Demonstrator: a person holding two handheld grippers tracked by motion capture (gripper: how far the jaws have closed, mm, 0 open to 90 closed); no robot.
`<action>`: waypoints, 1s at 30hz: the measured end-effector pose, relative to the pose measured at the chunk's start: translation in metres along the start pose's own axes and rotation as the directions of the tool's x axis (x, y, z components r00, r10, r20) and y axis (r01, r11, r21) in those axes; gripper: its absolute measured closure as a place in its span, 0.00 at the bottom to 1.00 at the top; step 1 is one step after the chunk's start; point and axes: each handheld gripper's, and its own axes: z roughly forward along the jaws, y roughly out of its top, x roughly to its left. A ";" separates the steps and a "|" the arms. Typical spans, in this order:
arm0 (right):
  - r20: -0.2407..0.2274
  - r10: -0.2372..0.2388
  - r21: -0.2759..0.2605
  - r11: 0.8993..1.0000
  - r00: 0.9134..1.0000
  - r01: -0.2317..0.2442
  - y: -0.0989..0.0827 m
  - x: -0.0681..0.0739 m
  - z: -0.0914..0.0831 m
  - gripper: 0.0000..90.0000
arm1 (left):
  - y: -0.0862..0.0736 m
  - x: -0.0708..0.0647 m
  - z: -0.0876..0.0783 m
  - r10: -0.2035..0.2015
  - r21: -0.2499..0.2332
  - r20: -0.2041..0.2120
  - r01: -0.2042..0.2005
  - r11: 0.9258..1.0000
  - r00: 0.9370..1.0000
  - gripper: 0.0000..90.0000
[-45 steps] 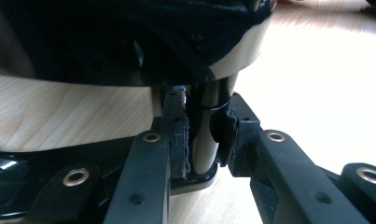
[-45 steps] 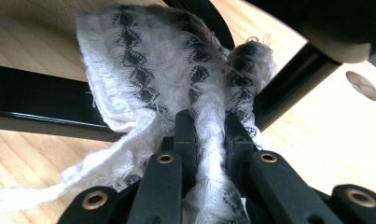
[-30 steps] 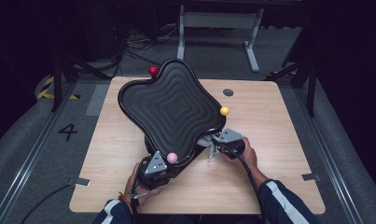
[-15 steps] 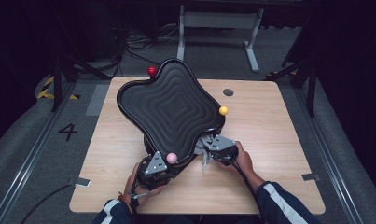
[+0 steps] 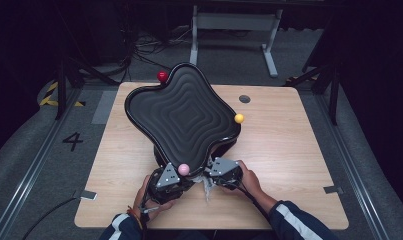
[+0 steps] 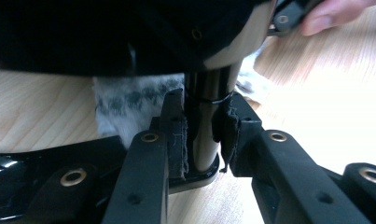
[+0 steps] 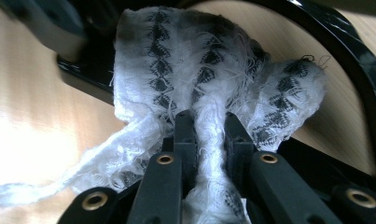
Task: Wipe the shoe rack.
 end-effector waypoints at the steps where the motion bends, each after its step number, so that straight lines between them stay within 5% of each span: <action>1: -0.009 -0.006 -0.003 1.000 1.000 0.006 0.001 0.003 0.000 0.88 | 0.000 0.000 0.001 -0.003 0.002 -0.002 0.003 1.000 1.000 0.81; 7: -0.067 -0.015 -0.025 1.000 0.998 0.013 0.007 0.015 0.002 0.88 | 0.000 0.000 0.001 0.000 0.012 -0.004 0.000 1.000 1.000 0.81; 10: -0.055 -0.051 -0.027 0.998 0.997 0.050 0.011 0.022 0.003 0.88 | -0.001 0.001 0.000 0.000 0.014 -0.005 0.000 1.000 1.000 0.81; 16: -0.052 -0.048 -0.027 0.999 0.997 0.046 0.009 0.017 0.003 0.88 | -0.001 0.001 0.000 0.003 0.014 -0.006 -0.003 1.000 1.000 0.81; 30: 0.073 0.061 0.033 0.997 0.995 -0.063 -0.019 -0.030 -0.005 0.88 | -0.001 0.001 -0.001 -0.003 0.010 -0.007 0.003 1.000 1.000 0.81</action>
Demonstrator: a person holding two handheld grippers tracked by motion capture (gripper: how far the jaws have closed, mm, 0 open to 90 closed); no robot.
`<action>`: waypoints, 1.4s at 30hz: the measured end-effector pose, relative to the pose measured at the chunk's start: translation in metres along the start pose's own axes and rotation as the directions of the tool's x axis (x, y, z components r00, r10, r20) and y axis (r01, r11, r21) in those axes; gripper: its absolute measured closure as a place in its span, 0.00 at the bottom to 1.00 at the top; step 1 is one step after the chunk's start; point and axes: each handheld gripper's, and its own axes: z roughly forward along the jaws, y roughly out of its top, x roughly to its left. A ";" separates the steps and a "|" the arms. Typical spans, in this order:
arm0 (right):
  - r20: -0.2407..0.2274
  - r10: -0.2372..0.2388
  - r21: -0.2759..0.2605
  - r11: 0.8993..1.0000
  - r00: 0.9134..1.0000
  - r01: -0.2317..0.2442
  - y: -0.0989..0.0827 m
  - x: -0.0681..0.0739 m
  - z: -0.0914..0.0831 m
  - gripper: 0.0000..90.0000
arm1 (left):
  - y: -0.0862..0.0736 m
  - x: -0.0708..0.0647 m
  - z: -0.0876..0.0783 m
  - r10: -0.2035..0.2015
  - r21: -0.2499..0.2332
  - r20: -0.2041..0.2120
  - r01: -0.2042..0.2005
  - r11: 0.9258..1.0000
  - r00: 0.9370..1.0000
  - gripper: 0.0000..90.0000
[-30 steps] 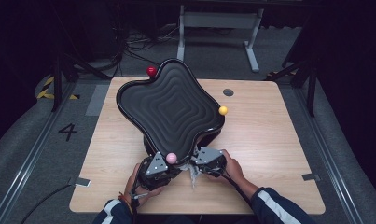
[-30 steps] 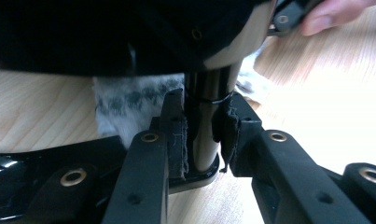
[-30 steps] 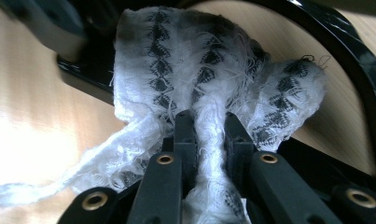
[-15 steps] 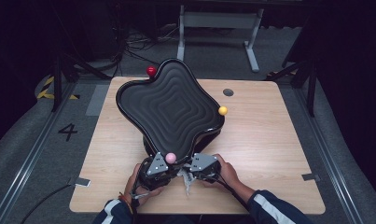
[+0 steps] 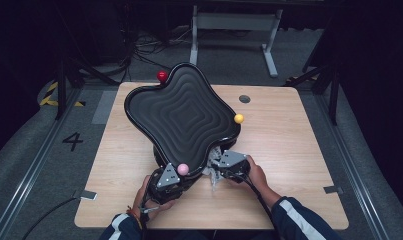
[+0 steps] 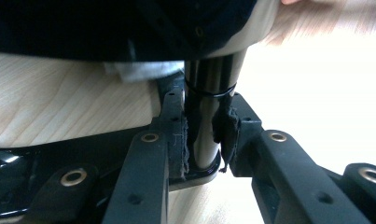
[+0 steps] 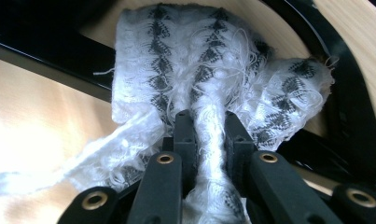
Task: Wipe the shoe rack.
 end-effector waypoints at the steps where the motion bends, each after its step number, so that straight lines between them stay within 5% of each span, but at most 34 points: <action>1: 0.003 0.007 0.002 1.000 1.000 -0.007 -0.001 -0.002 0.000 0.88 | 0.000 0.000 0.000 0.000 0.000 0.000 0.000 1.000 1.000 0.81; 14: 0.114 0.069 0.046 0.996 0.991 -0.074 -0.024 -0.038 -0.005 0.89 | 0.000 0.000 0.000 -0.007 0.001 0.004 0.007 1.000 1.000 0.81; 20: 0.130 0.111 0.050 0.992 0.985 -0.118 -0.029 -0.047 -0.006 0.89 | 0.000 0.001 0.000 -0.008 -0.004 0.007 0.008 1.000 1.000 0.81; 25: 0.117 0.099 0.047 0.993 0.988 -0.105 -0.024 -0.040 -0.005 0.89 | 0.000 0.001 0.001 -0.005 -0.004 0.012 0.005 1.000 1.000 0.81; 32: 0.035 -0.022 0.010 1.000 0.999 0.022 -0.005 -0.003 -0.001 0.88 | 0.000 0.001 0.001 -0.007 -0.004 0.012 0.007 1.000 1.000 0.81; 42: -0.063 -0.057 -0.022 0.998 0.996 0.056 0.012 0.027 0.002 0.88 | -0.001 0.002 0.001 -0.006 -0.005 0.014 0.007 1.000 1.000 0.81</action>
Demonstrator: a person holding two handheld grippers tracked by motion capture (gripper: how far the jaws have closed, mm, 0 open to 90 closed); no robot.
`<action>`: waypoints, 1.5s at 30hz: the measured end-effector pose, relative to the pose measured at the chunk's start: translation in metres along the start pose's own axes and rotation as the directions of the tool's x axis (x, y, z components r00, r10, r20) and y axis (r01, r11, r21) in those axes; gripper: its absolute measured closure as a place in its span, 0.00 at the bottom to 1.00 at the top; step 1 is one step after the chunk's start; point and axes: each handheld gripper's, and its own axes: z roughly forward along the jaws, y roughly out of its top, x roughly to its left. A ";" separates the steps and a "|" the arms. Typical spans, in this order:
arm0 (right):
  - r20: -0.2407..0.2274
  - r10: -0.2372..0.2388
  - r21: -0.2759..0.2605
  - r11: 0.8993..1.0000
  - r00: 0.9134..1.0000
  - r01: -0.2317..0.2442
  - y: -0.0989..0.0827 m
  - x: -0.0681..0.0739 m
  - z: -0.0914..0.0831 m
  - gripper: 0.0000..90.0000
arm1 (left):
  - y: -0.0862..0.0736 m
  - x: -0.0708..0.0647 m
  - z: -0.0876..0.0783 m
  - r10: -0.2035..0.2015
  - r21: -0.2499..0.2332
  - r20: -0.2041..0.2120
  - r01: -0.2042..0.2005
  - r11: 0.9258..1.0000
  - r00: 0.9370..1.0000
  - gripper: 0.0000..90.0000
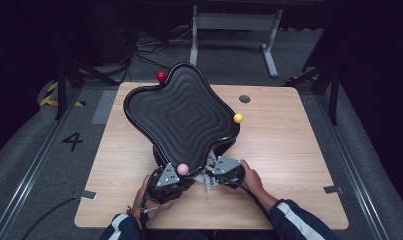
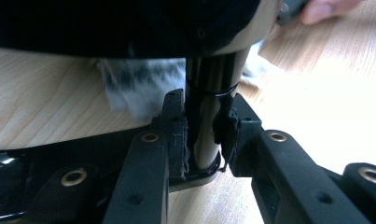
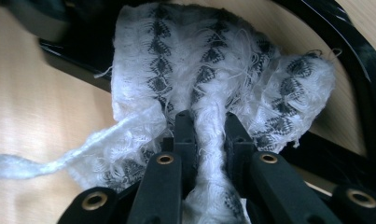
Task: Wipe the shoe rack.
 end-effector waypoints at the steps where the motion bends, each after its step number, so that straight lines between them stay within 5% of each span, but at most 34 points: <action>1: -0.012 -0.002 -0.003 1.000 1.000 0.002 0.002 0.003 0.000 0.88 | 0.000 0.000 0.000 -0.002 -0.001 0.000 0.002 1.000 1.000 0.81; 7: -0.038 -0.038 -0.009 0.999 0.999 0.038 0.010 0.018 0.002 0.88 | 0.000 0.000 0.000 -0.008 -0.001 -0.003 0.008 1.000 1.000 0.81; 17: -0.028 -0.026 -0.004 1.000 0.999 0.026 0.004 0.005 0.003 0.88 | 0.000 0.000 0.000 -0.011 -0.006 -0.003 0.011 1.000 1.000 0.81; 27: 0.080 0.044 0.015 0.999 0.996 -0.046 -0.012 -0.023 0.002 0.88 | 0.000 0.000 0.001 -0.016 -0.005 -0.008 0.016 1.000 1.000 0.81; 38: 0.201 0.084 0.045 0.994 0.976 -0.095 -0.029 -0.051 -0.001 0.88 | -0.001 0.001 0.001 -0.009 -0.006 -0.001 0.009 1.000 1.000 0.81; 45: 0.229 0.130 0.066 0.987 0.965 -0.149 -0.036 -0.066 -0.005 0.88 | -0.001 0.001 0.001 -0.019 -0.003 0.000 0.019 1.000 1.000 0.81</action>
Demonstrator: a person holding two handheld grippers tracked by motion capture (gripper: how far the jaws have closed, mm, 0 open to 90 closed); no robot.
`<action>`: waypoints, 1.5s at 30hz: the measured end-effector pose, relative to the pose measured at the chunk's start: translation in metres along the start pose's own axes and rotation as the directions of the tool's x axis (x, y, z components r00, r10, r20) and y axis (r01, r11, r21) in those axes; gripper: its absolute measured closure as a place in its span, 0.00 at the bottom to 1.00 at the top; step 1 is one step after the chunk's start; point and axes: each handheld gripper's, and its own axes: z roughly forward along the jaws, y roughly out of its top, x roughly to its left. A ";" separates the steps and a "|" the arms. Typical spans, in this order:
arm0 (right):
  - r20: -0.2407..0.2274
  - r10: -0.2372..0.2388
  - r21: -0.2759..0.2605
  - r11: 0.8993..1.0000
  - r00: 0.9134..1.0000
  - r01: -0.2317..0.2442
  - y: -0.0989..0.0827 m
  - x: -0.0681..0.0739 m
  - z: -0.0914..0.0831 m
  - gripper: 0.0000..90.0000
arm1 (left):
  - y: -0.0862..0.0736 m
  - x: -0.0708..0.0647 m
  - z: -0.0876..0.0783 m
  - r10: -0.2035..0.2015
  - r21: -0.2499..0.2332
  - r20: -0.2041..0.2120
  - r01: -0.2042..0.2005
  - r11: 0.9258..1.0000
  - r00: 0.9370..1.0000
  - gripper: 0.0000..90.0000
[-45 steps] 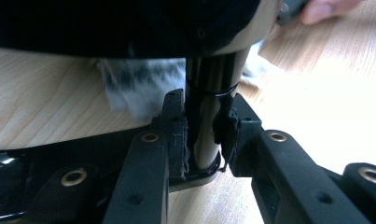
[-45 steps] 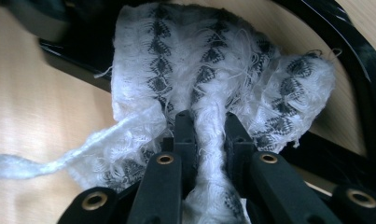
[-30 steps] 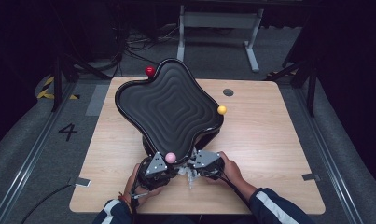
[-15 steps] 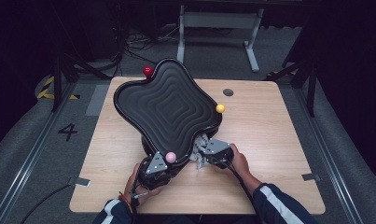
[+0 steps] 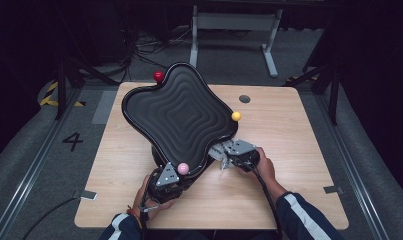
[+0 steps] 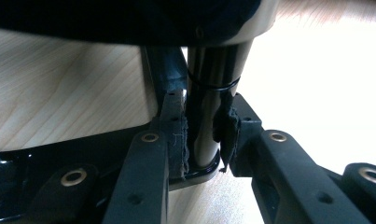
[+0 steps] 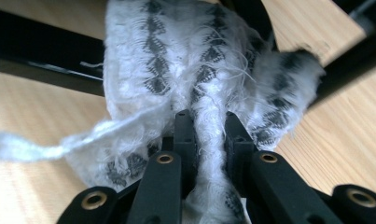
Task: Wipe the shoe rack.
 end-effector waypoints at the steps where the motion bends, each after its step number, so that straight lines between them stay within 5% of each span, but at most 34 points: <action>1: 0.013 0.006 0.007 1.000 1.000 -0.006 -0.001 -0.003 0.000 0.88 | 0.000 0.000 0.000 0.002 0.001 0.000 -0.002 1.000 1.000 0.81; 6: 0.027 0.017 0.014 1.000 0.999 -0.017 -0.003 -0.008 -0.001 0.88 | 0.000 0.000 0.001 -0.005 -0.004 0.003 0.005 1.000 1.000 0.81; 13: -0.069 -0.039 -0.028 0.999 0.997 0.038 0.009 0.015 -0.004 0.88 | 0.000 0.000 0.001 -0.004 0.000 0.002 0.004 1.000 1.000 0.81; 21: -0.191 -0.152 -0.100 0.986 0.970 0.135 0.028 0.061 -0.010 0.88 | -0.001 0.000 0.001 -0.004 0.002 0.003 0.004 1.000 1.000 0.81; 26: -0.209 -0.170 -0.113 0.982 0.963 0.149 0.031 0.071 -0.010 0.88 | -0.001 0.001 0.001 -0.010 -0.008 0.007 0.010 1.000 1.000 0.81; 29: -0.214 -0.159 -0.115 0.984 0.964 0.137 0.032 0.072 -0.009 0.88 | -0.001 0.001 0.002 -0.010 -0.013 0.010 0.010 1.000 1.000 0.81; 36: -0.142 -0.160 -0.097 0.984 0.977 0.148 0.030 0.060 -0.005 0.88 | -0.001 0.001 0.002 -0.004 -0.013 0.006 0.004 1.000 1.000 0.81; 40: -0.082 -0.109 -0.064 0.993 0.991 0.104 0.024 0.040 0.000 0.88 | -0.001 0.001 0.003 -0.004 -0.017 0.006 0.004 1.000 1.000 0.81; 45: -0.035 -0.061 -0.031 0.998 0.998 0.060 0.017 0.019 0.004 0.88 | -0.001 0.001 0.003 -0.003 -0.018 0.006 0.003 1.000 1.000 0.81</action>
